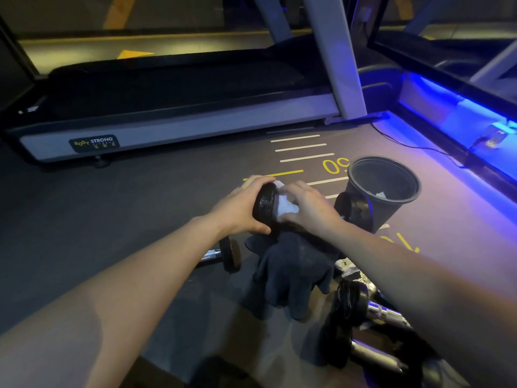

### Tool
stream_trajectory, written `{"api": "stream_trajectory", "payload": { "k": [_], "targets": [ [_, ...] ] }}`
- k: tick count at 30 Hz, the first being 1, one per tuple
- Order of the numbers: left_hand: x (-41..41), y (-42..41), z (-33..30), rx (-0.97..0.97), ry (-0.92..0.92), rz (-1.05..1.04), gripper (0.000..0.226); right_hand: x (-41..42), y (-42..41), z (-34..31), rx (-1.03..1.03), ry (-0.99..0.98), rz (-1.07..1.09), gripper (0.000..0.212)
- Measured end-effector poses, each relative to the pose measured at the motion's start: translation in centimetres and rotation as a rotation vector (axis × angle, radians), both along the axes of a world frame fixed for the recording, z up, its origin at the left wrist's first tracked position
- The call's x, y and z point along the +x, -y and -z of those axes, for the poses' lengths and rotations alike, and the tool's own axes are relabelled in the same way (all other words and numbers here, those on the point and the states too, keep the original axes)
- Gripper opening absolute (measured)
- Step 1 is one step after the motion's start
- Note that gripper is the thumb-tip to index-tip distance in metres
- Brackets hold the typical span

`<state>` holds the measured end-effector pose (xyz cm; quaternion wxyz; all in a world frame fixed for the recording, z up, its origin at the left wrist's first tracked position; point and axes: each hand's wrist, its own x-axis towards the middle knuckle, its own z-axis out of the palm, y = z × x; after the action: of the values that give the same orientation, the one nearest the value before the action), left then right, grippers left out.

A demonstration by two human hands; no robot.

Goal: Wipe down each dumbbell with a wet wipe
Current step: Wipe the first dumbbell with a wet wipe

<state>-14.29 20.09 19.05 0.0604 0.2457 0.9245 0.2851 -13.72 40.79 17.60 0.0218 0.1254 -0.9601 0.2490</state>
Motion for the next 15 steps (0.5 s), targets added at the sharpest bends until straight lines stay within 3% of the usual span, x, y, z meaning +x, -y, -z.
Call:
{"api": "stream_trajectory", "payload": {
  "k": [4, 9, 15],
  "targets": [
    [-0.3, 0.3, 0.2, 0.078, 0.003, 0.025, 0.101, -0.1, 0.5, -0.1, 0.053, 0.031, 0.008, 0.064],
    [-0.7, 0.6, 0.4, 0.1, 0.002, 0.042, 0.096, 0.0, 1.1, -0.1, 0.111, 0.051, 0.026, 0.047],
    [-0.9, 0.6, 0.9, 0.1, -0.012, 0.052, 0.099, 0.6, 1.0, 0.2, 0.242, -0.124, 0.041, 0.05]
  ]
}}
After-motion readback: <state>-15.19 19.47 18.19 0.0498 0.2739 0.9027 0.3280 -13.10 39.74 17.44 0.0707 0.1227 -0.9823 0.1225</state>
